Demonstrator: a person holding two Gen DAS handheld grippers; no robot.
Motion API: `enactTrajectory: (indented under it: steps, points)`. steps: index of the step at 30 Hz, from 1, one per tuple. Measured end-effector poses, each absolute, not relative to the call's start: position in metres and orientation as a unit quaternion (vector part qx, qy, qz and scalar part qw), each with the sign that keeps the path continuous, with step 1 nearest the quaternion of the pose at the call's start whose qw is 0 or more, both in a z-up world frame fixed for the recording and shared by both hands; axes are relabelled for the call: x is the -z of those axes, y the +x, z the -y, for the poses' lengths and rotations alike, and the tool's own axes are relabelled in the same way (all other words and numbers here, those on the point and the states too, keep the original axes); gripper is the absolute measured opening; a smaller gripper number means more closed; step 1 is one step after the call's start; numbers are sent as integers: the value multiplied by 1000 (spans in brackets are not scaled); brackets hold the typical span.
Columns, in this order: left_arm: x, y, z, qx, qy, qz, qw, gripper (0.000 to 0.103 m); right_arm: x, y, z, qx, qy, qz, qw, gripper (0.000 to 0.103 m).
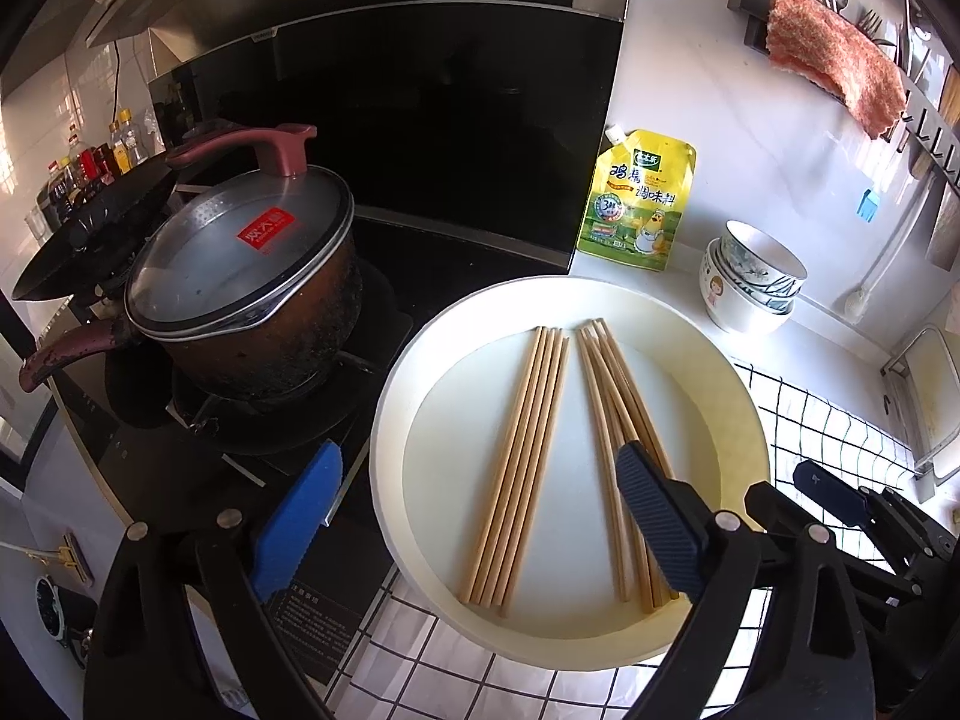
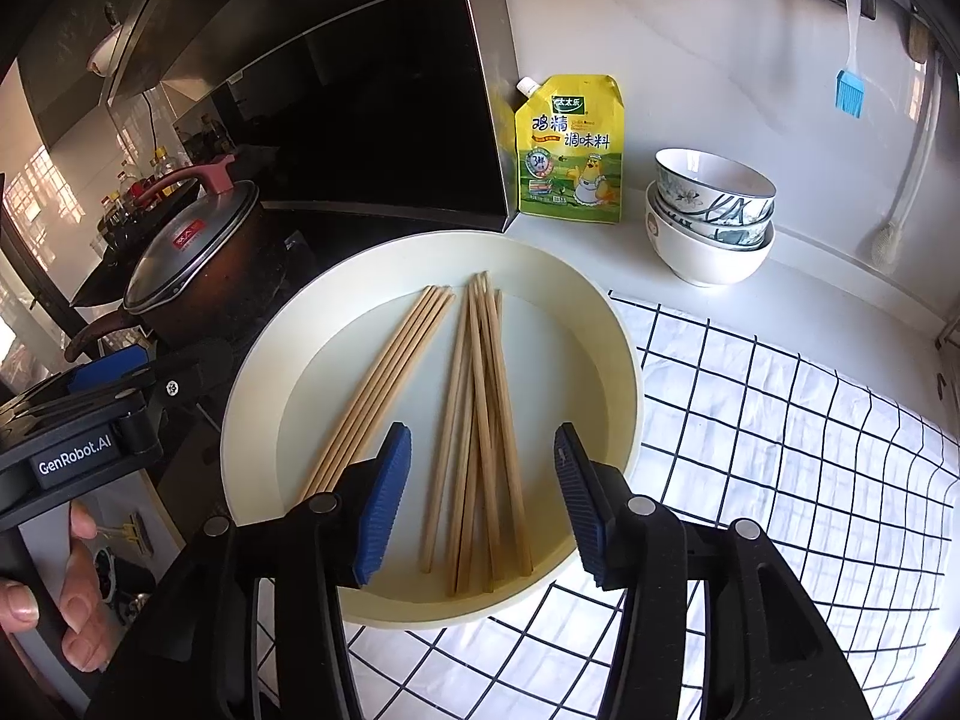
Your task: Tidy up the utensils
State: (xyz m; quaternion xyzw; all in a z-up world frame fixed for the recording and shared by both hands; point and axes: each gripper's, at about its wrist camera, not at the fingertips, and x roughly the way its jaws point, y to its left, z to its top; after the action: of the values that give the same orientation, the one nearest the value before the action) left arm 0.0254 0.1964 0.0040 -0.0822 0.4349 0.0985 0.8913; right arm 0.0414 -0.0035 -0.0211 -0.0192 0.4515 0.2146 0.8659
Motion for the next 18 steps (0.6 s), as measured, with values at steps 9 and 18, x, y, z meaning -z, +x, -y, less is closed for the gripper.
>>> enactTrajectory:
  steps: [9, 18]
  points:
    - [-4, 25, -196, -101, -77, -437, 890, 91, 21, 40, 3, -214, -23, -452, 866, 48]
    - [-4, 25, -194, -98, -76, -440, 889, 91, 21, 39, 3, -214, -24, -452, 866, 48]
